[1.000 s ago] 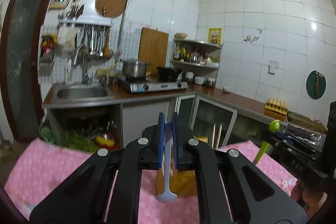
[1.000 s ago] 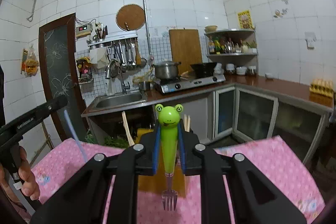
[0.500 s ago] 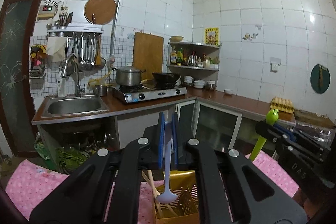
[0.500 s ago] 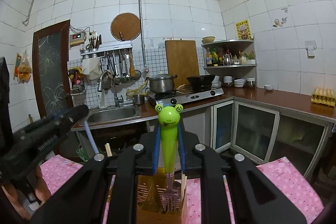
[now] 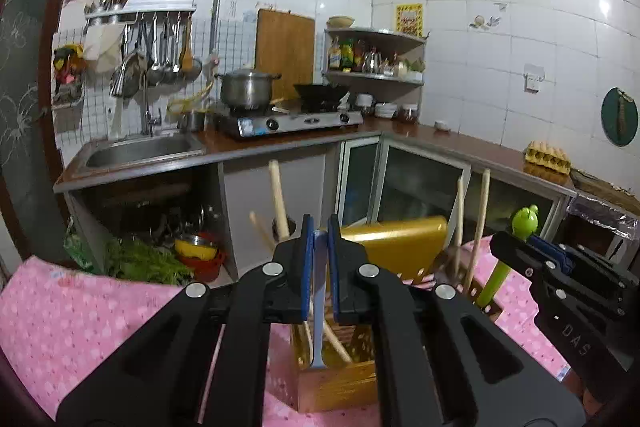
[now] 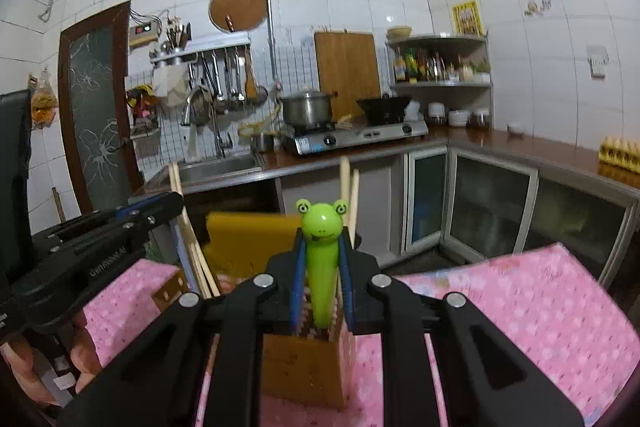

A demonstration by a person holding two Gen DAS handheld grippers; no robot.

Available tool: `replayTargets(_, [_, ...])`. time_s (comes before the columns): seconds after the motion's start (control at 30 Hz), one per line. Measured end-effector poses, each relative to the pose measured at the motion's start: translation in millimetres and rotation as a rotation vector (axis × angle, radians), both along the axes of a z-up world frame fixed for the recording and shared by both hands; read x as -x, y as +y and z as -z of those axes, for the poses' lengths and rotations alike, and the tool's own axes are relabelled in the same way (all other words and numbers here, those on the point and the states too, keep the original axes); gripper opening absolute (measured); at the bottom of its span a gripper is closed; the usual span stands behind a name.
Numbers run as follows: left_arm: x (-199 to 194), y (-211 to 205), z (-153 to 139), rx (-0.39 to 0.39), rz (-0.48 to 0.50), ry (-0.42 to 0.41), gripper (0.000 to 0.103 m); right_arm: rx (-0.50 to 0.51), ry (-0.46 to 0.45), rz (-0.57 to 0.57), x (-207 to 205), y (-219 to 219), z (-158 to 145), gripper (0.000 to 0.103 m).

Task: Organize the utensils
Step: 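Open both grippers to release the utensils into the holder, then grasp a wooden chopstick with the right gripper while the left grasps another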

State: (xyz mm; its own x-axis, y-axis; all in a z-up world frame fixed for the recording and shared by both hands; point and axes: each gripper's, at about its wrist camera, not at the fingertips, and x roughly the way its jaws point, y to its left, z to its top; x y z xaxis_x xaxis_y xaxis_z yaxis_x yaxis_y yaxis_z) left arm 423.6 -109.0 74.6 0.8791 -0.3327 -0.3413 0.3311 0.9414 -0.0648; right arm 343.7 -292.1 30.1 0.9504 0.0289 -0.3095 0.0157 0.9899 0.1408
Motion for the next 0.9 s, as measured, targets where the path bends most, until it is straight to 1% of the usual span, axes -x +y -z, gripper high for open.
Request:
replayTargets(0.1, [-3.6,2.5,11.6,-0.007,-0.014,0.029,0.006,-0.013,0.023,0.002,0.1,-2.0,11.8,0.016])
replayTargets(0.2, [-5.2,5.3,18.9,-0.016,-0.02,0.069,0.006,0.012,0.032,-0.008,2.4,0.6,16.1,0.017])
replayTargets(0.23, [-3.5,7.4,18.6,-0.014,-0.013,0.082,0.009,0.003,0.039,-0.019,2.3,0.2,15.3,0.017])
replayTargets(0.27, [-1.5,8.3,16.9,-0.014,-0.01,0.09,0.022,-0.006,0.046,-0.024,3.0,-0.1,14.0,0.018])
replayTargets(0.3, [3.1,11.1,13.9,-0.016,-0.02,0.096,0.033,-0.02,0.054,-0.026,6.4,-1.0,11.4,0.031])
replayTargets(0.33, [9.2,14.6,10.7,-0.02,-0.05,0.091,0.055,-0.026,0.057,-0.018,10.1,-2.1,8.7,0.052])
replayTargets(0.37, [15.1,19.1,8.0,-0.012,-0.071,0.083,0.065,-0.031,0.061,-0.009,14.6,-3.1,6.1,0.059])
replayTargets(0.4, [23.4,25.4,5.7,0.008,-0.072,0.088,0.067,-0.034,0.067,-0.008,18.6,-3.6,4.2,0.06])
replayTargets(0.5, [38.0,41.7,8.2,0.03,-0.07,0.157,0.068,-0.032,0.109,-0.005,29.1,-4.3,2.7,0.06])
replayTargets(0.53, [43.3,48.2,10.9,0.032,-0.066,0.183,0.071,-0.032,0.124,0.002,35.4,-5.2,3.8,0.06])
replayTargets(0.57, [47.8,52.6,13.5,0.029,-0.069,0.199,0.076,-0.033,0.136,0.008,42.4,-6.3,4.9,0.06])
replayTargets(0.63, [63.3,64.3,23.5,-0.013,-0.103,0.235,0.081,-0.035,0.163,0.006,56.0,-6.3,9.0,0.061])
replayTargets(0.67, [69.0,67.4,27.8,-0.027,-0.11,0.245,0.081,-0.033,0.176,0.002,62.9,-5.1,11.6,0.062])
replayTargets(0.73, [83.1,76.0,41.2,-0.062,-0.118,0.292,0.083,-0.006,0.213,-0.015,80.9,1.1,21.6,0.064])
replayTargets(0.83, [103.4,90.6,64.1,-0.094,-0.121,0.362,0.086,0.031,0.284,-0.037,100.0,11.3,40.0,0.064])
replayTargets(0.9, [113.7,99.3,76.7,-0.105,-0.131,0.396,0.088,0.031,0.325,-0.052,111.7,17.2,52.1,0.064])
